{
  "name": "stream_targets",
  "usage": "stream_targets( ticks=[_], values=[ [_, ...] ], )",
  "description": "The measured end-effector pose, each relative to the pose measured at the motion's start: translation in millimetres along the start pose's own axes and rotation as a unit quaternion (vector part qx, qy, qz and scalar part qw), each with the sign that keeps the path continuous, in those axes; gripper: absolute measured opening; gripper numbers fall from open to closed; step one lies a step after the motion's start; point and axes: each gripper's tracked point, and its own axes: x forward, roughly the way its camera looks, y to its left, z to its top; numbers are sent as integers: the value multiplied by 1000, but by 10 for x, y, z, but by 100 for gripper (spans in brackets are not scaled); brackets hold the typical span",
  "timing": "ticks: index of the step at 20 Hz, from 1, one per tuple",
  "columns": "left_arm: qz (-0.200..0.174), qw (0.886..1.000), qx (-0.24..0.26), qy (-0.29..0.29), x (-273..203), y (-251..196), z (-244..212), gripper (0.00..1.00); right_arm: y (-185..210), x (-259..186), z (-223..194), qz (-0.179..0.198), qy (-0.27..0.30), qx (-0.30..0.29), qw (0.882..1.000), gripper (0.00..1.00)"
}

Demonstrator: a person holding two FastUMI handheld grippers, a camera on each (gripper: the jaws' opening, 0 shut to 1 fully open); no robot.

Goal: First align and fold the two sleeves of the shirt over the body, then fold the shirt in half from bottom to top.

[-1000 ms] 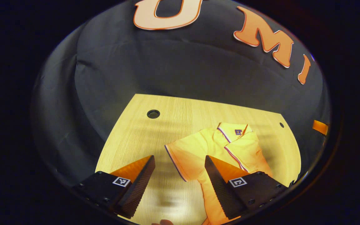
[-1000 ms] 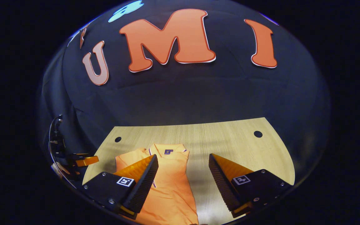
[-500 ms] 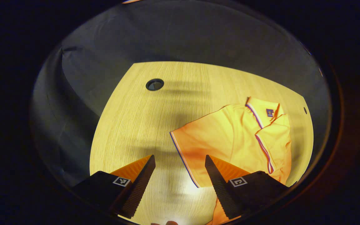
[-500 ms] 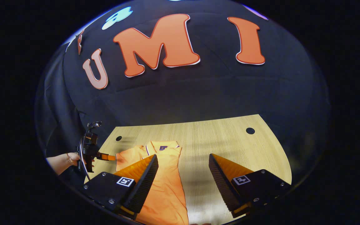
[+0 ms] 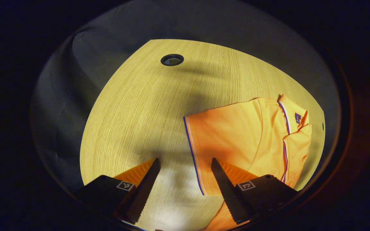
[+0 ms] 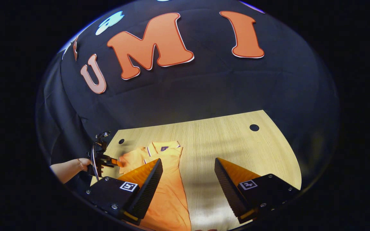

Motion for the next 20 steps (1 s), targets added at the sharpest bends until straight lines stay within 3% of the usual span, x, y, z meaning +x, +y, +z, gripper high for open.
stream_targets(
  ticks=[1, 2, 3, 4, 6, 8, 9, 14, 20],
  values=[
    [-1, 1000, 1, 2, 6, -82, -19, 98, 4, 26, -4, 1, 2, 0, 1000, 99],
    [-5, 1000, 6, 3, 20, -160, -26, 79, 8, 44, -14, 3, 4, 0, 1000, 99],
    [-9, 1000, 9, 4, 16, -226, -48, 67, 21, 44, -25, 5, 5, 0, 1000, 99],
    [-13, 1000, 10, 6, 35, -285, -61, 43, 27, 46, -29, 7, 6, -1, 1000, 99],
    [-2, 1000, 9, 5, 3, -266, -31, 11, 15, 52, -31, 5, 5, -5, 1000, 99],
    [1, 1000, 12, -10, -81, -261, 28, 11, 2, 42, -3, 2, -3, -9, 1000, 99],
    [2, 1000, 10, -12, 6, -282, 10, 1, -6, 33, 8, -1, -9, -10, 1000, 99],
    [10, 999, 32, -30, -161, -291, 124, 1, -42, 27, 30, -9, -22, -10, 1000, 99],
    [0, 996, 55, -70, -683, -477, 310, 1, -15, -18, 68, -6, -32, -12, 999, 99]
  ],
)
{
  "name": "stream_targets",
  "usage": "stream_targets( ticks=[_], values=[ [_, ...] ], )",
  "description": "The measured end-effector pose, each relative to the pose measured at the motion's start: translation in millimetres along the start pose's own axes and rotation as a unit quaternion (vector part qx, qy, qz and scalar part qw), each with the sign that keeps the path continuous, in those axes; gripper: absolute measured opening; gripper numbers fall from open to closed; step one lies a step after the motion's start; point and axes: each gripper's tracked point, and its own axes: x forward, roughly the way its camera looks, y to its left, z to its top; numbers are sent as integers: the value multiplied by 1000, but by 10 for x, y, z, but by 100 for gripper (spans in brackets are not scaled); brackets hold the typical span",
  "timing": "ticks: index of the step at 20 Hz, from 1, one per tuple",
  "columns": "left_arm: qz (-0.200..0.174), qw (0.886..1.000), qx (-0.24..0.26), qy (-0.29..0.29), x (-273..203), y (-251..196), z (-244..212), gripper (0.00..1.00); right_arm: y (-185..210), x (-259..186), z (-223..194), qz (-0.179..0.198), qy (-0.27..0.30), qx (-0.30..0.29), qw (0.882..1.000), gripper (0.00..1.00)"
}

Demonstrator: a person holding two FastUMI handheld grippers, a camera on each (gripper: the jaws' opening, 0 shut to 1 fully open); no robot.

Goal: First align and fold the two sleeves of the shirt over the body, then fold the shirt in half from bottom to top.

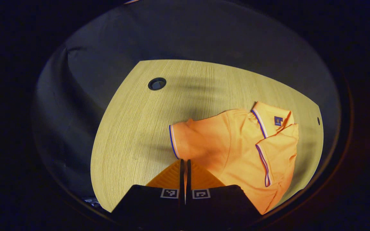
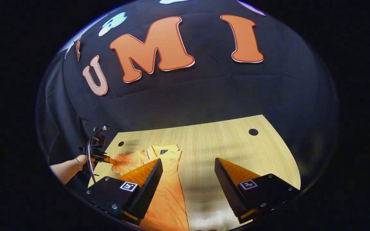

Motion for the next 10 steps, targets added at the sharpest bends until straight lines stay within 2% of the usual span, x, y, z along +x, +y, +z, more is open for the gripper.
stream_targets(
  ticks=[5, 10],
  values=[
    [-18, 998, 51, -30, -372, -402, 176, 1, 8, -60, 21, 2, -8, 4, 1000, 99],
    [-53, 995, 80, -29, -516, -990, 97, 1, -25, -145, 6, 0, -11, 2, 1000, 99]
  ],
)
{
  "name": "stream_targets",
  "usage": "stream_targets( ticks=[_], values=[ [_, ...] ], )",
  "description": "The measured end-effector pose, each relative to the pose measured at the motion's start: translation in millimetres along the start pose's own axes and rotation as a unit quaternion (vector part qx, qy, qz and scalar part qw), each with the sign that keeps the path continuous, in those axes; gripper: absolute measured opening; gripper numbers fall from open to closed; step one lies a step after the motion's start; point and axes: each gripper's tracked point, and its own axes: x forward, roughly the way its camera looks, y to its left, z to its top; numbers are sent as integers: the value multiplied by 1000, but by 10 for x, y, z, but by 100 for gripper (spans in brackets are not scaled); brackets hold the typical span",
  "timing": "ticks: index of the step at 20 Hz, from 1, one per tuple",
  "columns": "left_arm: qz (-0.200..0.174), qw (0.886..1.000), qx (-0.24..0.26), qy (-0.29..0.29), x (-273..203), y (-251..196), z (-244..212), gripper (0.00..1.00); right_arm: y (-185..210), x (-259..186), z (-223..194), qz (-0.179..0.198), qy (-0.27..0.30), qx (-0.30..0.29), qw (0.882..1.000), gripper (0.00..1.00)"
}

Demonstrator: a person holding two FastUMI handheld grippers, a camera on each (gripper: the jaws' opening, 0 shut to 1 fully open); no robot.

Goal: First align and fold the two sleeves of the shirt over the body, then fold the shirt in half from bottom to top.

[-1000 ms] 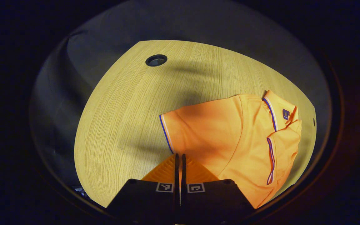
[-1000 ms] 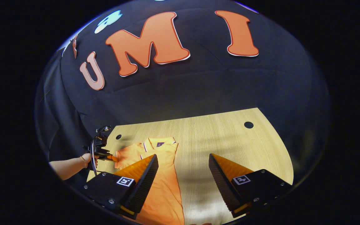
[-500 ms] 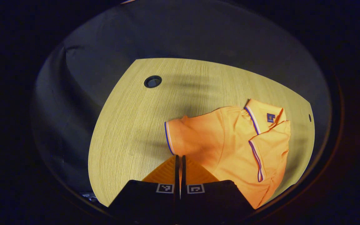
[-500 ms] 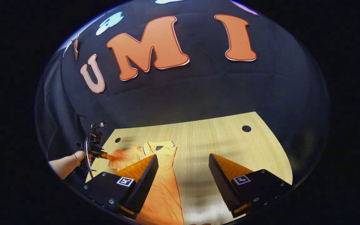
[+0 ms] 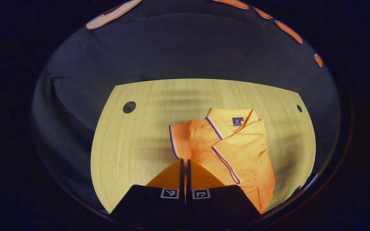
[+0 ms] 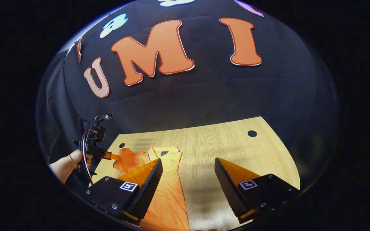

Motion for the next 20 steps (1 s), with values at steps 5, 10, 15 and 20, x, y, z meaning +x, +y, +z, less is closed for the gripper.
stream_targets(
  ticks=[5, 10, 15, 20],
  values=[
    [-40, 999, 31, 5, 38, -644, -36, 1, -84, -34, -49, -7, 2, 4, 1000, 99],
    [-56, 997, 58, 19, 180, -1130, -166, 1, -180, -29, -128, -17, 9, 11, 1000, 99],
    [-83, 994, 60, 35, 352, -1579, -365, 1, -212, -28, -202, -21, 17, 14, 1000, 99],
    [-90, 994, 41, 40, 519, -1755, -435, 2, -185, -2, -279, -21, 26, 13, 999, 99]
  ],
)
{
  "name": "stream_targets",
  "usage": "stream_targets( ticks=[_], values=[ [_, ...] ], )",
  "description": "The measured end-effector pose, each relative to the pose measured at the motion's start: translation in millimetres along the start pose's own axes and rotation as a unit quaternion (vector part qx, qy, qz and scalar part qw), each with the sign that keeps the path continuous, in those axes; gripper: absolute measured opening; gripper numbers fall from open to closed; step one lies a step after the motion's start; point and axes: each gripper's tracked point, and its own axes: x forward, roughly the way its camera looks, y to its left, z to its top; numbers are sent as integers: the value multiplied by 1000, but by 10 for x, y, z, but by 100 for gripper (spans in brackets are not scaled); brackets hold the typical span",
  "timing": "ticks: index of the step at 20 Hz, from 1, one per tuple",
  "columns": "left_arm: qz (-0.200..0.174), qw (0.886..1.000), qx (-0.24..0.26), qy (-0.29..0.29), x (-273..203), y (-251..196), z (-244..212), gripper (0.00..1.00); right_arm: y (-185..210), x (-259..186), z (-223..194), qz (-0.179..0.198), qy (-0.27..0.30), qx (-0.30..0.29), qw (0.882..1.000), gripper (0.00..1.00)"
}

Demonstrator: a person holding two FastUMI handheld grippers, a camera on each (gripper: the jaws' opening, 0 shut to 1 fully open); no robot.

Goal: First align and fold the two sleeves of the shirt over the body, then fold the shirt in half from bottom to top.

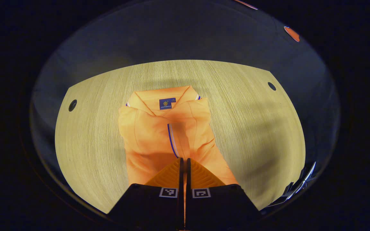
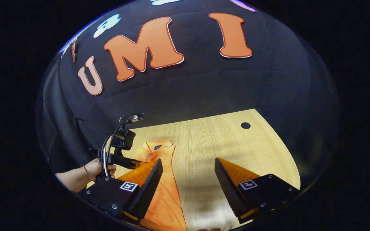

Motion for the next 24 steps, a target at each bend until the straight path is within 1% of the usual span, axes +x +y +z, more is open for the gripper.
stream_targets(
  ticks=[1, 2, 3, 4, 5, 6, 7, 8, 9, 12, 14, 17, 19, 22, 24],
  values=[
    [-6, 1000, -5, 0, 5, -23, -6, 2, 9, -1, -10, 0, 1, -1, 1000, 99],
    [-10, 1000, -11, -3, 76, -45, -42, 7, 24, 2, -24, 1, 3, -1, 1000, 99],
    [-14, 1000, -13, -4, 42, -50, -13, 9, 25, 2, -32, 1, 5, -1, 1000, 99],
    [-17, 1000, -13, -5, 35, -58, -27, 15, 39, 14, -52, 1, 7, -1, 1000, 99],
    [-26, 1000, -15, -6, 40, -89, -56, 15, 51, 23, -64, 1, 9, -1, 1000, 99],
    [-31, 999, -13, -5, -1, -109, -53, 25, 73, 31, -74, 2, 11, -1, 1000, 99],
    [-34, 999, -12, -9, 7, -126, -44, 54, 102, 46, -84, 3, 12, -2, 1000, 99],
    [-29, 999, -7, -12, -4, -85, -56, 82, 125, 45, -98, 4, 14, -4, 1000, 99],
    [-26, 1000, -4, -16, -59, -65, -47, 100, 160, 67, -114, 6, 16, -5, 1000, 99],
    [-14, 999, -9, -30, -222, 58, -55, 97, 285, 109, -164, 13, 24, -10, 1000, 99],
    [-8, 998, -16, -52, -426, 181, -49, 97, 334, 139, -187, 7, 26, -18, 999, 99],
    [6, 997, -6, -73, -729, 390, -119, 97, 499, 190, -268, 11, 36, -34, 999, 99],
    [11, 997, -7, -82, -889, 509, -205, 97, 621, 204, -341, 20, 45, -37, 998, 99],
    [2, 996, -18, -83, -1130, 645, -410, 97, 778, 210, -455, 27, 58, -47, 997, 99],
    [11, 996, -14, -83, -1275, 805, -570, 97, 846, 206, -558, 28, 69, -55, 996, 99]
  ],
)
